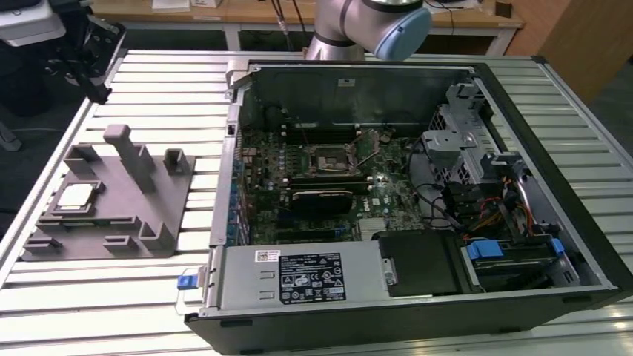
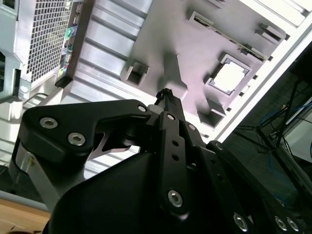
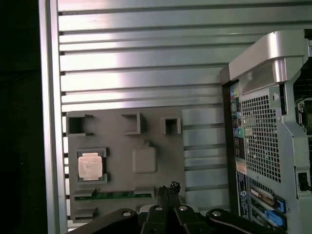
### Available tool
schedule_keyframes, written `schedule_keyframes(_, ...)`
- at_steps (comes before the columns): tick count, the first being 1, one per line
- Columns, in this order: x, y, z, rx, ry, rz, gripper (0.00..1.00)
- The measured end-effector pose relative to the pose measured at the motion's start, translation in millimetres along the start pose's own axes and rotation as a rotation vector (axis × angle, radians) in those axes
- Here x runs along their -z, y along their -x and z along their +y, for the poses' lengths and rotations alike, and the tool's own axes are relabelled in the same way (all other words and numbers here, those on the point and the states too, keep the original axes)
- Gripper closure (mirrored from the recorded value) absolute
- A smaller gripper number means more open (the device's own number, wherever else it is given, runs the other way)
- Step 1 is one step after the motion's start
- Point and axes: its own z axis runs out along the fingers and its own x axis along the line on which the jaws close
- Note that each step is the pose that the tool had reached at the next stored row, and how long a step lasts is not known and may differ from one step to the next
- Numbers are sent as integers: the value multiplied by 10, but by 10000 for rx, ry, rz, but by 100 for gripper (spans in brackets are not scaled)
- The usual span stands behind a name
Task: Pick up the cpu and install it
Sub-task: 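Reach for the cpu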
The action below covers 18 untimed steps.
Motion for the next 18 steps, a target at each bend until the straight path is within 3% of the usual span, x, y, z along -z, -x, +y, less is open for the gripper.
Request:
schedule_keyframes(6, -45, -110, -16, -1, 0, -1, 89)
schedule_keyframes(18, -195, -261, -36, -1, 0, 0, 89)
